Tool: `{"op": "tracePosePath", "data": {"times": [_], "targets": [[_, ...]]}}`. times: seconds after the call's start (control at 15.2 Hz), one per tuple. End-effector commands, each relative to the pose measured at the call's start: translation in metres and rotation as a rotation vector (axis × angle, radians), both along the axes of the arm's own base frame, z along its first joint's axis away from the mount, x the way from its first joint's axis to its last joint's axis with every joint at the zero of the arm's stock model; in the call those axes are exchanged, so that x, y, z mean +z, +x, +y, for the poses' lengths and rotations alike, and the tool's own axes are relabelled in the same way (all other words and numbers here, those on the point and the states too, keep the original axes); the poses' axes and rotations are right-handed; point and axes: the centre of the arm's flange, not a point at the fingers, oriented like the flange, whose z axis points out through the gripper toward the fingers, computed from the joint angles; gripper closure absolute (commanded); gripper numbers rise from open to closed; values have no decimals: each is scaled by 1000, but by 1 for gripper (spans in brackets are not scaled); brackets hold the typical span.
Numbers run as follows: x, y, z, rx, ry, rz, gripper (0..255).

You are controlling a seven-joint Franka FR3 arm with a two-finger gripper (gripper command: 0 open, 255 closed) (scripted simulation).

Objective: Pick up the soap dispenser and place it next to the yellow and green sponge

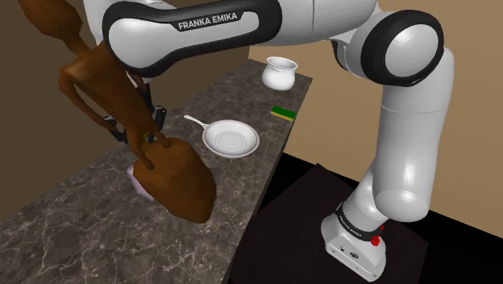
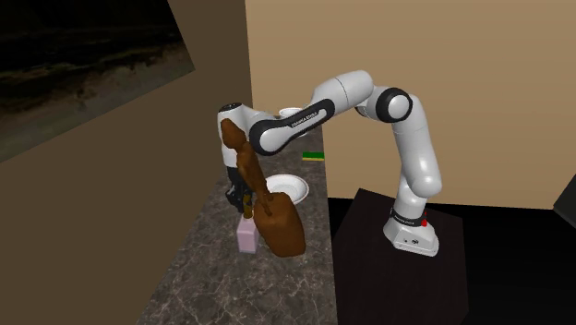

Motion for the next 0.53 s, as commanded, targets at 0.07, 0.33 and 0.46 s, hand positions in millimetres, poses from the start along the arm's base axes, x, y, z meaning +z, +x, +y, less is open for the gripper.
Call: {"op": "tracePosePath", "data": {"times": [0.07, 0.33, 0.46], "targets": [[16, 0, 0, 0, 0, 0, 255], [37, 0, 0, 0, 0, 0, 255], [48, 0, 0, 0, 0, 0, 255]]}}
